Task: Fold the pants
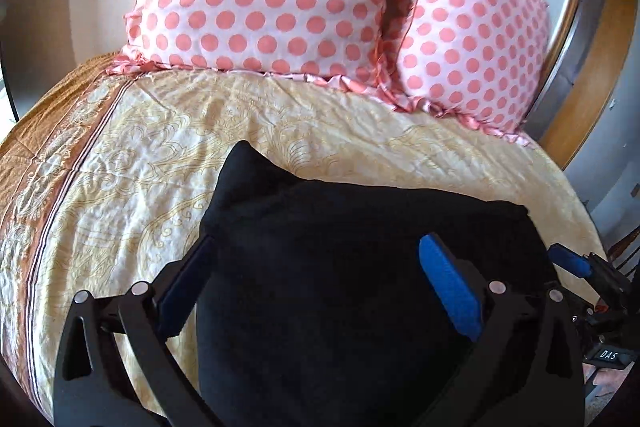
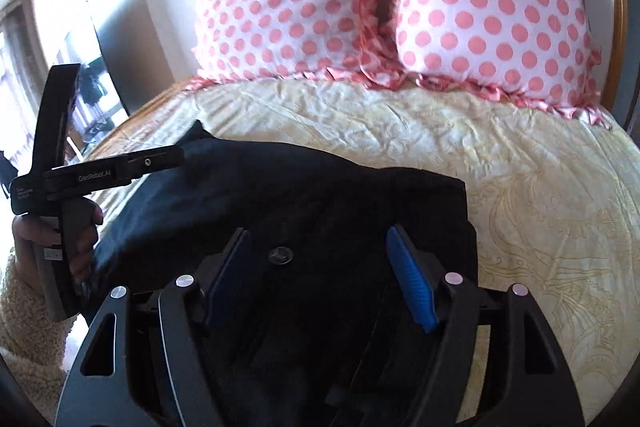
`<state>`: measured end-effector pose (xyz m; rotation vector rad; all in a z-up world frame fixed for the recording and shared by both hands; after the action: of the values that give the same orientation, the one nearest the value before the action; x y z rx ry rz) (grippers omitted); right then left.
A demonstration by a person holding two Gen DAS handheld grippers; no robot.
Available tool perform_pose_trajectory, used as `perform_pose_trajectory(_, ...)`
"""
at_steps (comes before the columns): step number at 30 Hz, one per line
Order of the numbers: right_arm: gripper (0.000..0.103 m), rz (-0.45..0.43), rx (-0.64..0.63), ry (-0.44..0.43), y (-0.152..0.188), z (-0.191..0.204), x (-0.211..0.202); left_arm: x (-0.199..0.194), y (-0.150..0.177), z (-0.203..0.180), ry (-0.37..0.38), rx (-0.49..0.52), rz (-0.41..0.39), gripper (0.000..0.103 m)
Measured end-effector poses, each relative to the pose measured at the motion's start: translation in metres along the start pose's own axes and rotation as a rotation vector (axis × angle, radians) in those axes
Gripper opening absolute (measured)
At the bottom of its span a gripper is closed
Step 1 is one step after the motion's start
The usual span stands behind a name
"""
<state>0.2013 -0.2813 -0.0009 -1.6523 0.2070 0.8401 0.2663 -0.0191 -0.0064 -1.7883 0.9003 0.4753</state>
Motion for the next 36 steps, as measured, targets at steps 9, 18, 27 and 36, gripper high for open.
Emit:
perform_pose_trajectory(9,0.079,-0.101,-0.054,0.083,0.041,0.044,-0.040,-0.060,0.084,-0.009,0.083,0.025,-0.040,0.101)
perform_pose_trajectory(18,0.087,-0.101,-0.022,0.244,0.072,0.044,-0.026,-0.031,0.117,-0.006,-0.069,0.147,-0.095,0.101)
perform_pose_trajectory(27,0.098,-0.207,0.052,0.290,0.077,0.058,-0.062,-0.070,0.132,-0.001,-0.089,0.124,-0.142,0.101)
perform_pose_trajectory(36,0.101,-0.255,0.088,0.367,0.093,0.075,-0.088,-0.100,0.155,0.005,-0.134,0.100,-0.181,0.101)
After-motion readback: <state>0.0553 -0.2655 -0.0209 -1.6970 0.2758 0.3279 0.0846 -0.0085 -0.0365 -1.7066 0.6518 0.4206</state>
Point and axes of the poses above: each gripper's, at about its wrist camera, not at the fingertips, and x roughly the way its jaws point, z to its left, y to its underside, the point moved 6 cm from there along x, roughly the way its jaws point, and after that the axes turned 14 degrees about -x, right-handed, at the moved point
